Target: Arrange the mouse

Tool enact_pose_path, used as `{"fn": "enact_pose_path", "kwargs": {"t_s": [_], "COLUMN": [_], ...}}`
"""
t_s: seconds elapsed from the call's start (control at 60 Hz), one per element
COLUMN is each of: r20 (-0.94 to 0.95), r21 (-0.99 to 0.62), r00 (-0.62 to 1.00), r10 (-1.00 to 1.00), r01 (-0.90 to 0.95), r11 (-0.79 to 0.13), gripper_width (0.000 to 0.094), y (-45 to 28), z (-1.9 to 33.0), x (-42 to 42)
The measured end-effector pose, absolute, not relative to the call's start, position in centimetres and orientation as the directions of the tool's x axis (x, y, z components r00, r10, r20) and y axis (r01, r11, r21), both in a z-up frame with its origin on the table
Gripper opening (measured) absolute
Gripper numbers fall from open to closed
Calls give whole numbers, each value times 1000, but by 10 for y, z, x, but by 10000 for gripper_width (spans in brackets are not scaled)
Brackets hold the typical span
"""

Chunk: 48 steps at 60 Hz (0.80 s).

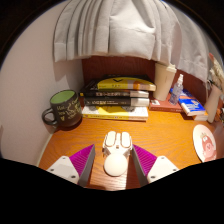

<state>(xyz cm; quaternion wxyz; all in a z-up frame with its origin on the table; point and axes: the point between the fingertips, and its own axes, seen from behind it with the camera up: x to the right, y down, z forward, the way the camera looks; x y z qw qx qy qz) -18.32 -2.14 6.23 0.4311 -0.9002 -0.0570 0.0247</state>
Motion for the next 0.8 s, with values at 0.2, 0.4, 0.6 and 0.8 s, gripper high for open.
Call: {"fn": "enact_pose_path", "kwargs": {"t_s": [0.2,0.4,0.6,0.8], "r20": [3,-19,-30,-13], "r21": [-776,-737,-793,-905], "r00": [990,988,977,984], "r10": [139,153,212,180], "r01": [90,90,106,66], "r11": [-624,-670,-600,-421], "gripper_width": [529,407,386,391], "y": [4,10,24,28], "z": [57,56,153,302], "x": [-190,-188,-152,-32]}}
